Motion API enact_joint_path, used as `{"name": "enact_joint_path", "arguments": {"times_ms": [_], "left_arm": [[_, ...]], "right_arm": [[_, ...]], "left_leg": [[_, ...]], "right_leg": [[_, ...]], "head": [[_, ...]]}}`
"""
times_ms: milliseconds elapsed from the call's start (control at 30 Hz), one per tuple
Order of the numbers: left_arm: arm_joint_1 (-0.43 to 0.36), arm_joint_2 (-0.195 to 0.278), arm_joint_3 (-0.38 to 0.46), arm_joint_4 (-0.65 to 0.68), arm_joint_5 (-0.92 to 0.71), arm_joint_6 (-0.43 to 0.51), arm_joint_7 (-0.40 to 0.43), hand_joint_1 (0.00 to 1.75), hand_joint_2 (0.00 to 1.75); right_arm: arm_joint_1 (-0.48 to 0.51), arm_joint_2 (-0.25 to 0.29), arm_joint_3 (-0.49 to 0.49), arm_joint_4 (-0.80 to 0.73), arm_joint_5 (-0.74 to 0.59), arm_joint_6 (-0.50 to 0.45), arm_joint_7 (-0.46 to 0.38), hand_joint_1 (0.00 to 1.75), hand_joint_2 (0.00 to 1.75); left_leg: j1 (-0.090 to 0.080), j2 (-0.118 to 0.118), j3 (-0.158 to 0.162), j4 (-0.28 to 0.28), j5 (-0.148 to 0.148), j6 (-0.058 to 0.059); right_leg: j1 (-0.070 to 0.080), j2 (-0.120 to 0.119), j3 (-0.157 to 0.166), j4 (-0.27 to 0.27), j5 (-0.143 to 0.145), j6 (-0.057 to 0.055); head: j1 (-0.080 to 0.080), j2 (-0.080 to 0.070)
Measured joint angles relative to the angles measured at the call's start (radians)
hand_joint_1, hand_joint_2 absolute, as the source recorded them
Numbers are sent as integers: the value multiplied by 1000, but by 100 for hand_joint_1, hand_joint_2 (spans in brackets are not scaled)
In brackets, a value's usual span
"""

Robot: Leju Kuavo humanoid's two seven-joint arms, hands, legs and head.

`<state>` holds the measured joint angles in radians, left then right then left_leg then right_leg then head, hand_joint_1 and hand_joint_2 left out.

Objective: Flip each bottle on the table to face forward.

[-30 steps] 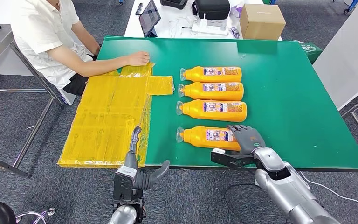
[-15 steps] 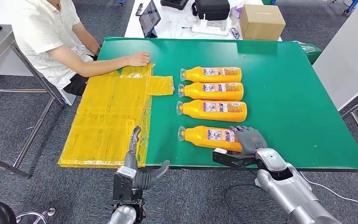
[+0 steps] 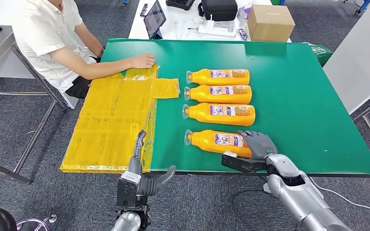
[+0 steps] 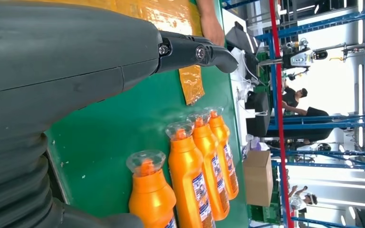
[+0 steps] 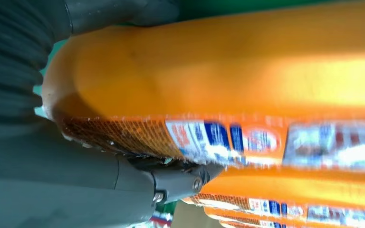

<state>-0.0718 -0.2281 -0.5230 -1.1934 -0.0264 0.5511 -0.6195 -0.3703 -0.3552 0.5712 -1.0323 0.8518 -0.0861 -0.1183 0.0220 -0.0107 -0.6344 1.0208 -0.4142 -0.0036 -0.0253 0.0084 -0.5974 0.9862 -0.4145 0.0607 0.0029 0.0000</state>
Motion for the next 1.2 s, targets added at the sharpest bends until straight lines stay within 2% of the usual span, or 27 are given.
{"name": "enact_joint_path", "arguments": {"times_ms": [100, 133, 200, 267, 333, 433, 533, 700, 933, 1067, 1200], "left_arm": [[3, 0, 3, -7, 76, -39, 10, 0, 175], [7, 0, 7, -15, 149, -92, 32, 0, 175], [20, 4, 15, -43, 363, -260, 105, 0, 175], [37, 14, 18, -77, 525, -399, 158, 0, 175], [50, 23, 18, -102, 568, -455, 175, 0, 175], [60, 34, 15, -118, 571, -480, 184, 0, 175], [61, 41, 11, -124, 569, -487, 181, 0, 175], [63, 47, 10, -135, 568, -487, 176, 0, 175], [71, 52, 11, -169, 592, -502, 161, 0, 175], [69, 54, 11, -185, 578, -505, 148, 0, 175], [56, 51, 12, -185, 591, -501, 143, 0, 175]], "right_arm": [[25, 20, -45, -4, -134, 6, -94, 173, 175], [38, 34, -67, -12, -210, 22, -143, 173, 175], [74, 81, -120, -44, -388, 58, -237, 172, 175], [106, 140, -159, -84, -508, 75, -272, 172, 175], [119, 186, -176, -113, -550, 79, -272, 169, 175], [122, 226, -182, -128, -562, 78, -277, 159, 175], [123, 252, -182, -129, -563, 70, -283, 157, 175], [123, 267, -181, -127, -563, 54, -285, 155, 175], [123, 276, -181, -122, -565, 49, -285, 162, 175], [121, 292, -173, -116, -551, 79, -295, 157, 175], [121, 313, -119, -116, -536, 136, -336, 166, 175]], "left_leg": [[0, 0, 0, 0, 0, 0], [0, 0, 0, 0, 0, 0], [1, 1, -1, 0, 0, 0], [1, 1, -2, 0, 0, 0], [2, 1, -2, 0, 0, -1], [2, 0, -3, 0, 0, -1], [1, 0, -3, 0, 0, -1], [0, 0, -3, 0, 0, 0], [0, 0, -4, 0, 0, 0], [0, 0, -4, 0, 0, 0], [0, 0, -4, 0, 0, 0]], "right_leg": [[0, 0, 0, 0, 0, 0], [1, 0, 0, 0, 0, 0], [1, 0, -1, 0, 0, 0], [1, 1, -3, 1, 0, 0], [2, 0, -3, 1, -1, -1], [2, 0, -3, 1, -1, -1], [1, 0, -3, 1, -1, 0], [0, 0, -3, 1, 0, 0], [0, 0, -3, 1, 0, 0], [1, 0, -3, 1, 0, 0], [0, 0, -4, 1, 0, 0]], "head": [[0, 0], [0, 0], [0, 0], [-1, 0], [-1, 0], [-1, 0], [-1, 0], [-1, 0], [-1, 0], [-1, 0], [-1, 0]]}}
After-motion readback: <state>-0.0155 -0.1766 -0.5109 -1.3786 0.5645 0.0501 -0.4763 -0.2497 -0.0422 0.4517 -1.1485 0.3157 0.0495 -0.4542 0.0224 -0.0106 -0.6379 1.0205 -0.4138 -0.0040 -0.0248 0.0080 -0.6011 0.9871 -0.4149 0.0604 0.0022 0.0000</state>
